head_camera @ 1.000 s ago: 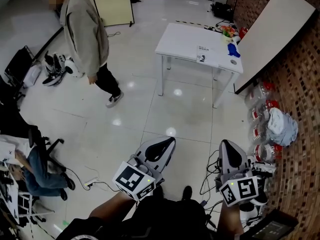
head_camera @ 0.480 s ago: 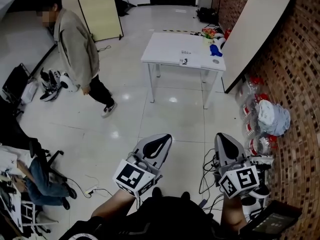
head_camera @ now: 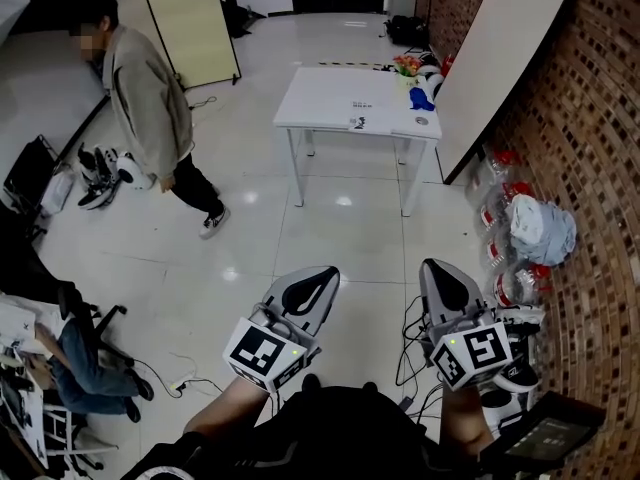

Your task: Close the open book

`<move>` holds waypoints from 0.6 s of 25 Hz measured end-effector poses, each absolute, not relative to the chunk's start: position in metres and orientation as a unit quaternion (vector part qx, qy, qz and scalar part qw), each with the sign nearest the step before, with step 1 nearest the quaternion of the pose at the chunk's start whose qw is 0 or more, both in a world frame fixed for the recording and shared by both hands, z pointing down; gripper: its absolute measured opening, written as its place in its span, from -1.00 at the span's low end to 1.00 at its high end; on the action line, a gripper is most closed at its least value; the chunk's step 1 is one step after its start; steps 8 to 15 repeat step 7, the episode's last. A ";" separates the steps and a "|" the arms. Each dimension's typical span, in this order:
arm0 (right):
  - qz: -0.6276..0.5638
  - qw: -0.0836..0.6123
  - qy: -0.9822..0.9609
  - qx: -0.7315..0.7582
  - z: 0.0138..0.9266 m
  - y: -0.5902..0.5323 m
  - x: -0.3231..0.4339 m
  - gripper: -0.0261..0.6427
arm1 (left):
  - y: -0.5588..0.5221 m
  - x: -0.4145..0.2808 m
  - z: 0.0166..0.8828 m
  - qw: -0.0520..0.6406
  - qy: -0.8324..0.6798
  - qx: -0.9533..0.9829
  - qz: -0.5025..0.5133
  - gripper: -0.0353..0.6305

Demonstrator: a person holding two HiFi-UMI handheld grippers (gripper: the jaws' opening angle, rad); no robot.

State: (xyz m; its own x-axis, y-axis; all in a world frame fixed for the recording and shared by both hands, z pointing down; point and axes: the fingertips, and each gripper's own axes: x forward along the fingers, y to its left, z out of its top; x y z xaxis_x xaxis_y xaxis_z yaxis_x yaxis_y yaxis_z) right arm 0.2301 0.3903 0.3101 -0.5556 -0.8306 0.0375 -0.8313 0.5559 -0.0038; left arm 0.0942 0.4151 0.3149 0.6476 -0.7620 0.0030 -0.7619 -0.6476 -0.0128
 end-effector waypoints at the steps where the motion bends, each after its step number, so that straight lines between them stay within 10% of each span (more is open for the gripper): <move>1: 0.010 0.015 -0.883 0.470 0.310 0.391 0.229 -0.92 | 0.414 0.093 0.315 0.006 0.420 -0.907 -0.005 -0.88; 15: 0.010 0.020 -0.891 0.454 0.311 0.384 0.223 -0.92 | 0.413 0.093 0.323 -0.005 0.416 -0.909 -0.019 -0.88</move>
